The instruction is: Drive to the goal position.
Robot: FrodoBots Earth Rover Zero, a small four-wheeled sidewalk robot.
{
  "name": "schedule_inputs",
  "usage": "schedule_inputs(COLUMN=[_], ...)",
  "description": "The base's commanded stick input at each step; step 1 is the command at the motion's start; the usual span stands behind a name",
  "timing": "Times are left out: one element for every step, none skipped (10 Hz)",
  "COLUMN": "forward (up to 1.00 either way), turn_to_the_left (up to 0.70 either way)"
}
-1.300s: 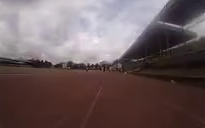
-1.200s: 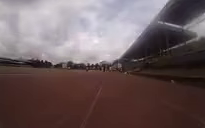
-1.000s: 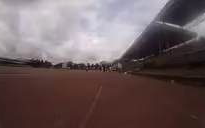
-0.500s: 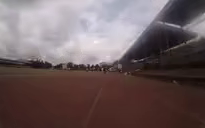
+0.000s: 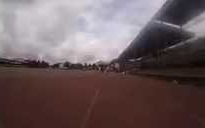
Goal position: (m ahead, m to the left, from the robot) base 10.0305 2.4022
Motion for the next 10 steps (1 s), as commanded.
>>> schedule_inputs(forward=[0.70,0.70,0.70,0.70,0.70,0.70,0.70,0.70,0.70,0.70], turn_to_the_left=[0.00,0.00,0.00,0.00,0.00,-0.11,-0.32,-0.35,0.00,0.00])
